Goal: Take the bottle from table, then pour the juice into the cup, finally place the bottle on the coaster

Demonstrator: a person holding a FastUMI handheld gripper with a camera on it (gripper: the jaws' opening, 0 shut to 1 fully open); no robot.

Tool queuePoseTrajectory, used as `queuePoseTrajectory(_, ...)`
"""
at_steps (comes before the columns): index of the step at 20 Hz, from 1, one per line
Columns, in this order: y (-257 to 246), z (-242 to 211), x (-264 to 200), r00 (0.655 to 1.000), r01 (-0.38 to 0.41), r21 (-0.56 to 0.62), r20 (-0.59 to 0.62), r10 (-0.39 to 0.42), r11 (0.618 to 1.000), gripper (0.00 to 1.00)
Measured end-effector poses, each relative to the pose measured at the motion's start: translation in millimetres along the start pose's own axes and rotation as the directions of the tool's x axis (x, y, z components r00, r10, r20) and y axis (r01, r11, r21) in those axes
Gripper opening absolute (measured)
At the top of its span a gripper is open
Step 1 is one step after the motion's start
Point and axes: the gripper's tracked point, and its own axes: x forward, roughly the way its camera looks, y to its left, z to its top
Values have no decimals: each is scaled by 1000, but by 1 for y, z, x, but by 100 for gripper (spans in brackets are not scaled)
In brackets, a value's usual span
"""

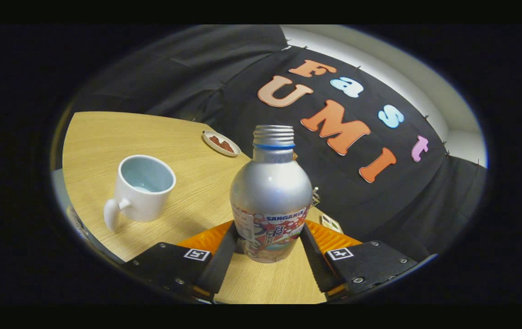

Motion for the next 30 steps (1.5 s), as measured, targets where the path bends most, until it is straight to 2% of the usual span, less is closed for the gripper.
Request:
queuePoseTrajectory(5, 16, 8, 5, 1000, 1, -102, 18, 1, 995, 78)
queuePoseTrajectory(8, 15, 10, 9, 999, 35, -185, 25, -31, 982, 78)
queuePoseTrajectory(12, 15, 7, 12, 997, 73, -288, 28, -68, 955, 78)
queuePoseTrajectory(19, 5, 10, 12, 992, 129, -401, 52, -118, 907, 78)
queuePoseTrajectory(26, -4, 26, 10, 986, 167, -517, 86, -144, 840, 78)
queuePoseTrajectory(30, -6, 33, 10, 985, 171, -556, 96, -141, 814, 78)
